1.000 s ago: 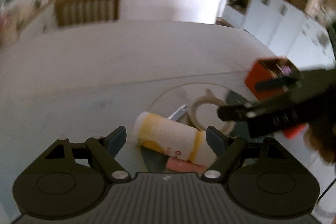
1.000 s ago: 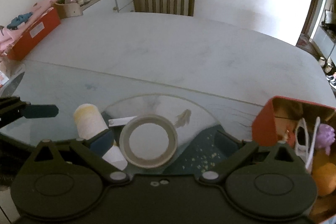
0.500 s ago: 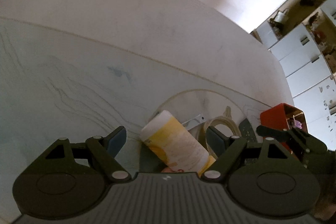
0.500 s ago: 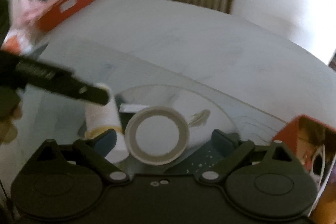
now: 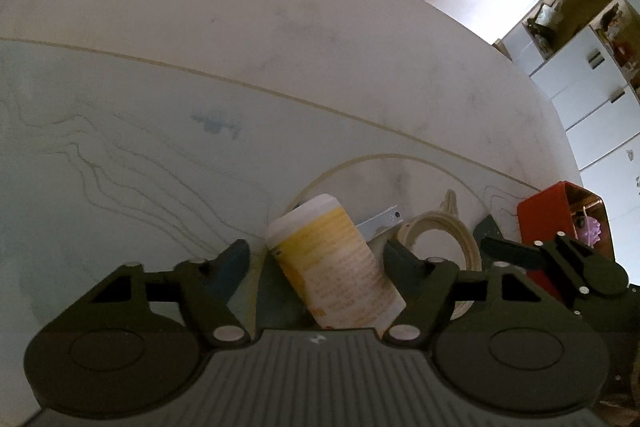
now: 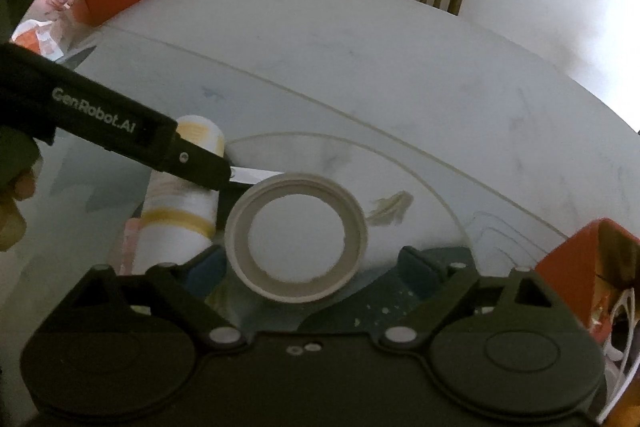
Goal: Organize rigid objects
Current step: 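Grasp the yellow-white cylinder with the left tool while the right tool grasps the tape roll, then lift the cylinder and tape roll and carry both toward the red box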
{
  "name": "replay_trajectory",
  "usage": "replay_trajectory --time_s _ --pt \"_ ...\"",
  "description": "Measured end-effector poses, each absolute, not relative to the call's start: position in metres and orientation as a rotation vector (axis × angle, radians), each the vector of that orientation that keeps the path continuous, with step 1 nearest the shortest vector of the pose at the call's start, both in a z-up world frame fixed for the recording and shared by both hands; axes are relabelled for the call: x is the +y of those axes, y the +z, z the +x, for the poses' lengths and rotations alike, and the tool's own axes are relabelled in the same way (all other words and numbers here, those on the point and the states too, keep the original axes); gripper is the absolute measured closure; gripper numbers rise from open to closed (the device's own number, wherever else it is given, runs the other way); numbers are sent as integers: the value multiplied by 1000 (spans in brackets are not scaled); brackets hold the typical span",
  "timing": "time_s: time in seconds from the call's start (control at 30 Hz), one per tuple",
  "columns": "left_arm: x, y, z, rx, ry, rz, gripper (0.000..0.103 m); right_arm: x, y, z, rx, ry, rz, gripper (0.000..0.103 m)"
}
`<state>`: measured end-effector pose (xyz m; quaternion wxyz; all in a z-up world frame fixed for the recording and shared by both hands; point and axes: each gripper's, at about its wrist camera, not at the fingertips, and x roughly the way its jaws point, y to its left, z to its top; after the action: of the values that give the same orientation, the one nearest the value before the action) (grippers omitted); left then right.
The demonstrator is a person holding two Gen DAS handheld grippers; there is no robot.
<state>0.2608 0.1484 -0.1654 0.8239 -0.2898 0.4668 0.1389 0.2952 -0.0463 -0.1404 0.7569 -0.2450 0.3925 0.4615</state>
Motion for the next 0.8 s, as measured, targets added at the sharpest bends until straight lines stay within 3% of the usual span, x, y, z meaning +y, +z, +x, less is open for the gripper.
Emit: replay_trajectory --time_s 0.1,0.17,0.8 --pt "149 -165 259 989 277 -621 43 -41 -143 291 843 1000 -538 19" --pt "148 -165 259 984 273 -613 43 -39 -143 289 836 1003 -542 28" --pt "139 -138 241 948 223 -551 57 -76 -95 256 796 875 -444 28"
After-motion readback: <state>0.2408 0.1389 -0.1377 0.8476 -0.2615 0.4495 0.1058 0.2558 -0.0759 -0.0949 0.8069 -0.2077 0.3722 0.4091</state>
